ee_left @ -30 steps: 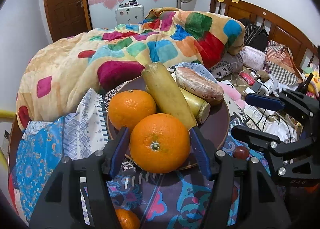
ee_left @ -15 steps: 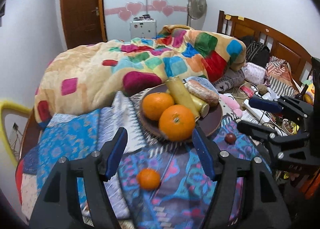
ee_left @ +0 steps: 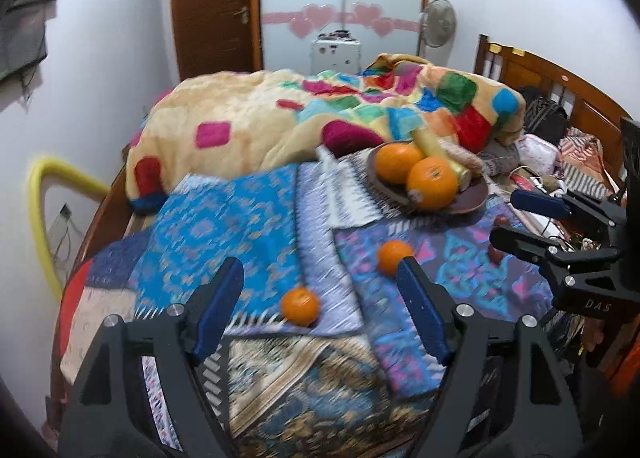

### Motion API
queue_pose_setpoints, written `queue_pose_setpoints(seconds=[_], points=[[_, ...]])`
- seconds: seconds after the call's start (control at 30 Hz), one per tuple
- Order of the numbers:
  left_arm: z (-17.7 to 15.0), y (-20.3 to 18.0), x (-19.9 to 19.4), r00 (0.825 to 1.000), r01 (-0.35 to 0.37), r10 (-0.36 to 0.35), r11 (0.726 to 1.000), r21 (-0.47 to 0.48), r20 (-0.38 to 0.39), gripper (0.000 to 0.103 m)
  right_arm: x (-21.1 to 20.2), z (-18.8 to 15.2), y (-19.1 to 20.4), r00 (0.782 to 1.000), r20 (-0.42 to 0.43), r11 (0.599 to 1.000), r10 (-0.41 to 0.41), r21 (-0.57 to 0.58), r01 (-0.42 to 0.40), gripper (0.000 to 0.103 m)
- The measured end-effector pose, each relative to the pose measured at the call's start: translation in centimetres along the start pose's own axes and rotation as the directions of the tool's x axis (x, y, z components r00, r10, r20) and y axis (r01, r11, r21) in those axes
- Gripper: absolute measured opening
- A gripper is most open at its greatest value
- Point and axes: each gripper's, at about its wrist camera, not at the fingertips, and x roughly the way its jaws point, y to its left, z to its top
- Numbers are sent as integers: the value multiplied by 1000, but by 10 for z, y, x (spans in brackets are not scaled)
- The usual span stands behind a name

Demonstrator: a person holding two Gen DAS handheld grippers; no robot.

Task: Organize fruits
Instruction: 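Move both grippers to the small mandarins on the cloth and grasp one each, then carry the mandarins to the plate with both grippers and open them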

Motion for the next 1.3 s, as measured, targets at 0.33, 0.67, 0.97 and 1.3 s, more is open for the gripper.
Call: queue_pose_setpoints(seconds=[0.33,0.67,0.97,1.3], points=[[-34,24,31,997,8,-9,1000,-18,-77,78,62,-10,22,993,-114,1000,22,-11,-23,59],[-34,22,63,989,81,-81,997,-9,-123,44,89,-5,19,979,-198,999,44,-2,-45,41],[-36,22,73,984,105,-107,994,-24,-145,34,84,-9,18,980,-185,998,71,17,-69,34],[-23,12,56,988,113,-116,993,-36,-106,33,50,-9,2,994,-112,1000,16,11,-15,34]])
